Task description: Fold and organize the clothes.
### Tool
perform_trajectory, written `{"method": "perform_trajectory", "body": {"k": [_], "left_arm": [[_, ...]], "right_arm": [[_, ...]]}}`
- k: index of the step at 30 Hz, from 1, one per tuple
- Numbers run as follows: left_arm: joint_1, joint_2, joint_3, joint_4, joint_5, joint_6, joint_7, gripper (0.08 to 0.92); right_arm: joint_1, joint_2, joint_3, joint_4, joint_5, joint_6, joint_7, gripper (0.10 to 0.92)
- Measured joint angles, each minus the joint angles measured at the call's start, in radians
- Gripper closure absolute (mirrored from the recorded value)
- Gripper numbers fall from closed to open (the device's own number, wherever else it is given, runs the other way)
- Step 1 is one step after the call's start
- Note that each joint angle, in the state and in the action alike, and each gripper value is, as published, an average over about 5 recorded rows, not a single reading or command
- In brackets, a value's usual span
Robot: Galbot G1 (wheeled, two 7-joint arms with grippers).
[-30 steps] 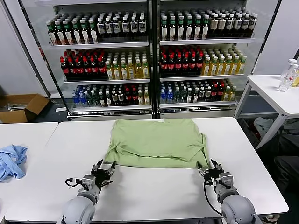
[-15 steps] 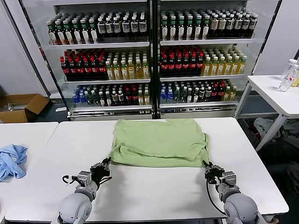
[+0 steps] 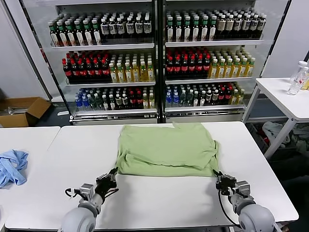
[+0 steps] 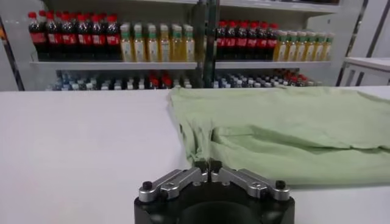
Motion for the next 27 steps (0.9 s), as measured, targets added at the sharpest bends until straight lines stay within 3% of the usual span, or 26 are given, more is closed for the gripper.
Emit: {"method": "perform_trajectory", "body": {"k": [10,16,22,27], "left_arm": [[0.304,-0.001,-0.077,-0.241,0.037,-0.009,-0.024,0.916],[0.478,-0.019,-0.097,-0.357,0.082,-0.012,-0.038,0.897],[0.557,-0.041,-0.128,-0.434,0.109,0.000,-0.038,0.757],[0.535,-0.034,-0.162,-0.462,0.096,0.017,-0.034,0.593]], "right_arm": [[-0.254,-0.030,0.125,0.174,-0.051,0.009,-0.017,0.884],[-0.319,-0.040,0.160,0.244,-0.062,0.018,0.003,0.731],[-0.304,-0.054,0.173,0.296,-0.033,0.027,0.048,0.558],[-0.183,-0.070,0.139,0.275,0.025,0.005,0.095,0.410]]}}
